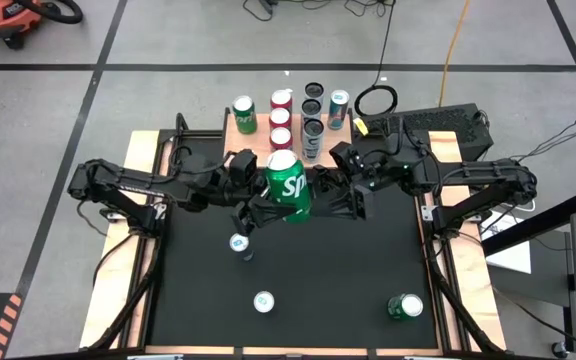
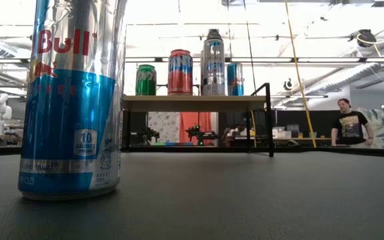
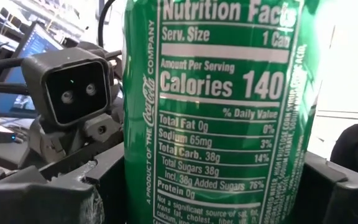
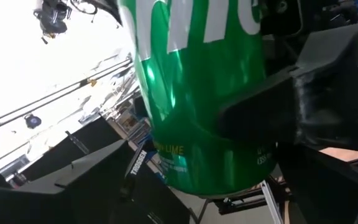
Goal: Place canned beverage on shelf
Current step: Put the left green soda can on the shelf aligned with the other green soda can
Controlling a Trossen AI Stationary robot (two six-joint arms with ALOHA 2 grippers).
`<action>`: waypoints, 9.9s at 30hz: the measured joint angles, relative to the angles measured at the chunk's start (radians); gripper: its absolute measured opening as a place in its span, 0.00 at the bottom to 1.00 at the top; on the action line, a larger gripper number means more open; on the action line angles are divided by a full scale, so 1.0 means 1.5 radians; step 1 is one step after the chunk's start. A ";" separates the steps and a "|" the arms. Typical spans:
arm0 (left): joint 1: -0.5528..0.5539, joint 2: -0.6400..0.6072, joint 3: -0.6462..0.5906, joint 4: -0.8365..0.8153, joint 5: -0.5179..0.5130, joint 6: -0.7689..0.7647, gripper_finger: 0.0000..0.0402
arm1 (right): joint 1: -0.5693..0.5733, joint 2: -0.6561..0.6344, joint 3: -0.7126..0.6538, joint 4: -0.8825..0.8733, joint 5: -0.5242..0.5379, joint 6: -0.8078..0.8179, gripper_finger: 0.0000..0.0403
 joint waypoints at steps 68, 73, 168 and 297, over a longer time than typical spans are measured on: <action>-0.042 0.027 -0.001 -0.038 0.064 -0.140 0.75 | -0.064 -0.072 0.000 -0.081 -0.099 -0.135 0.96; -0.042 0.030 -0.001 -0.039 0.074 -0.140 0.75 | -0.064 -0.054 0.000 -0.066 -0.116 -0.116 0.99; 0.064 0.013 -0.001 -0.199 0.044 -0.341 0.98 | -0.093 -0.102 0.000 -0.288 -0.034 -0.050 0.69; 0.059 0.144 0.120 -0.070 -0.128 -0.003 0.73 | -0.093 -0.286 0.001 -0.564 0.047 -0.265 0.88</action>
